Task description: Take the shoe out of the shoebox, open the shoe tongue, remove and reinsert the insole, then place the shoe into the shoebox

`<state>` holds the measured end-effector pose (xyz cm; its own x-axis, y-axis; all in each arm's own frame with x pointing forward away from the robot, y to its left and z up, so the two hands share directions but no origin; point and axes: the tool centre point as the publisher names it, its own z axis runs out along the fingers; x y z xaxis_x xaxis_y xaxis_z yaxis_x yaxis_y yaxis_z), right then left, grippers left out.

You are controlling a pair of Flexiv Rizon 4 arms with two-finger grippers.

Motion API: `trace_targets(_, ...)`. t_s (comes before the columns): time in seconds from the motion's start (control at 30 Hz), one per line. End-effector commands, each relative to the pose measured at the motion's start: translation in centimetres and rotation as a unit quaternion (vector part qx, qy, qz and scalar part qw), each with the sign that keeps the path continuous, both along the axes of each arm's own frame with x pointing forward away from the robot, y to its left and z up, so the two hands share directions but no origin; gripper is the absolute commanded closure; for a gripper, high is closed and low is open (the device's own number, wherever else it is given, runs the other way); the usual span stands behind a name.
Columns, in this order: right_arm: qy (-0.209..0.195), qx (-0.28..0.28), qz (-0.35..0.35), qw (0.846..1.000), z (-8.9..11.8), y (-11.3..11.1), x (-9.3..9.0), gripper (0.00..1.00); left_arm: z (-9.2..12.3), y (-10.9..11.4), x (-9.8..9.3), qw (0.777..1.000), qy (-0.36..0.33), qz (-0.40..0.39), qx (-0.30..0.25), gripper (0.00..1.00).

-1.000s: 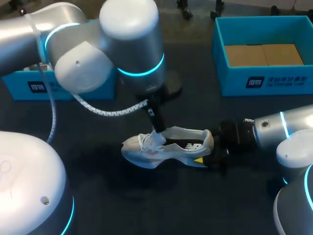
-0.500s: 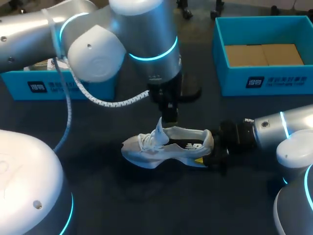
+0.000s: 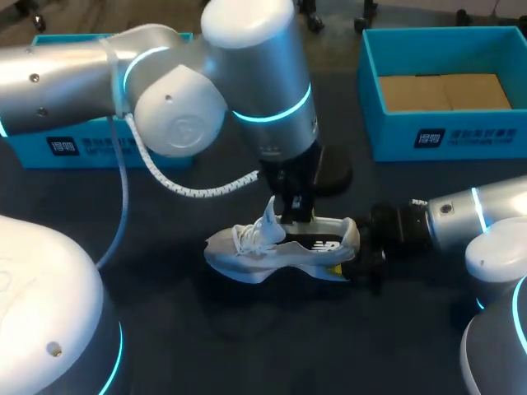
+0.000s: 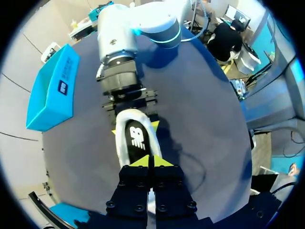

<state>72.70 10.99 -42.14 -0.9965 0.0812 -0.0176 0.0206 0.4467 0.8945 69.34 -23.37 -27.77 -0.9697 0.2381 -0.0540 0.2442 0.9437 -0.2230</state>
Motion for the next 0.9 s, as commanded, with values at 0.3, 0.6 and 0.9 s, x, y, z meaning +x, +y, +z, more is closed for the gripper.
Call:
trace_targets(0.3,0.0,-0.001,-0.001,1.0,-0.1,0.1,0.0,1.0,-2.6,-1.3,-0.6,0.997,-0.04,0.07,-0.009,1.0)
trace_targets(0.6,0.0,-0.001,-0.001,1.0,-0.1,0.1,0.0,1.0,-2.6,-1.3,-0.6,0.997,-0.04,0.07,-0.009,1.0)
trace_targets(0.9,0.0,-0.001,-0.001,1.0,-0.1,0.1,0.0,1.0,-3.7,-1.5,0.3,1.0,-0.001,0.029,-0.002,1.0)
